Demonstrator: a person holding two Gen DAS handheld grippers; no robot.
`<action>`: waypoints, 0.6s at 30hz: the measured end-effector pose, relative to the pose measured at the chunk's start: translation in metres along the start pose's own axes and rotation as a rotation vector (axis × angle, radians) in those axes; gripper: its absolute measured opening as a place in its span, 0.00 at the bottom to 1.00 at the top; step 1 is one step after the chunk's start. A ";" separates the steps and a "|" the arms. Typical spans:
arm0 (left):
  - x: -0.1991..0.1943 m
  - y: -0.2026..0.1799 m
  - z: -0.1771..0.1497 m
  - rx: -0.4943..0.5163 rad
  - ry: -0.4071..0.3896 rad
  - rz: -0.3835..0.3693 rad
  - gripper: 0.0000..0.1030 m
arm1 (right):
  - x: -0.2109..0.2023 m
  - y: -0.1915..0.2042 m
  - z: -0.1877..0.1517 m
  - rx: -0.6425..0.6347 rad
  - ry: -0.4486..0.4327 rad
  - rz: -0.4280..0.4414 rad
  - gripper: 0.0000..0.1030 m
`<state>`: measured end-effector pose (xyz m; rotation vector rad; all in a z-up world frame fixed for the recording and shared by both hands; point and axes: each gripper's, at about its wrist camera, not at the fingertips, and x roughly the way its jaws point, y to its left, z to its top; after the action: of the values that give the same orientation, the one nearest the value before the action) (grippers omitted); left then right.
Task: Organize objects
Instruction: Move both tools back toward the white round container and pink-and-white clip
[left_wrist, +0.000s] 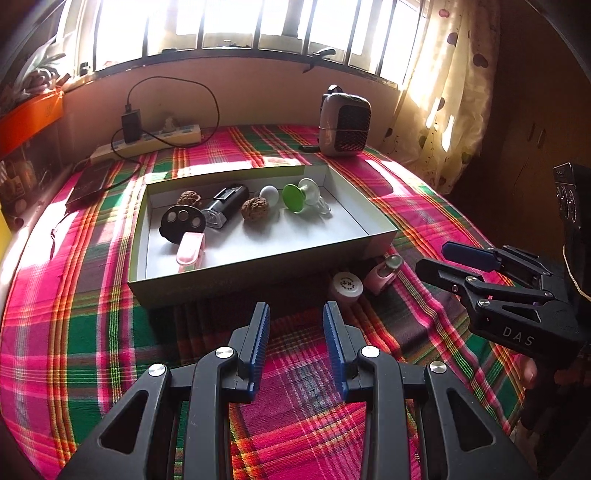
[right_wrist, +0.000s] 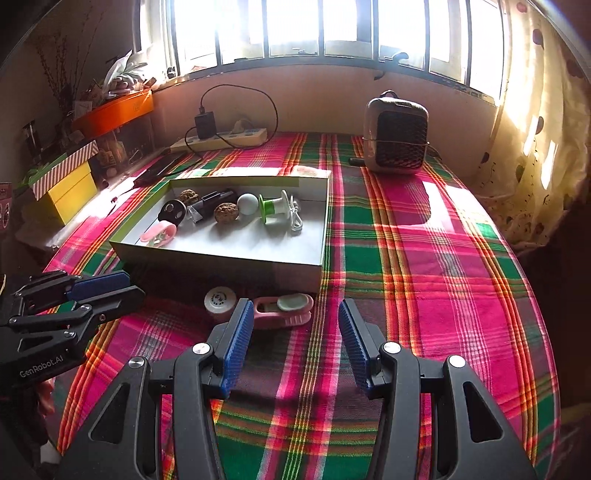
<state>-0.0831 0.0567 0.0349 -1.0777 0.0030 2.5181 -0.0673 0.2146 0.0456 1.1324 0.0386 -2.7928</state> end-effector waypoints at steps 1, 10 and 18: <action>0.002 -0.001 0.000 0.000 0.004 -0.005 0.27 | 0.001 -0.002 -0.002 0.004 0.004 -0.006 0.48; 0.018 -0.013 0.001 0.023 0.040 -0.038 0.27 | 0.003 -0.017 -0.014 0.039 0.028 -0.008 0.48; 0.033 -0.024 0.007 0.045 0.051 -0.060 0.30 | 0.002 -0.026 -0.018 0.060 0.028 -0.007 0.48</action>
<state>-0.1003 0.0913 0.0205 -1.1075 0.0404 2.4253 -0.0601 0.2416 0.0306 1.1871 -0.0395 -2.8019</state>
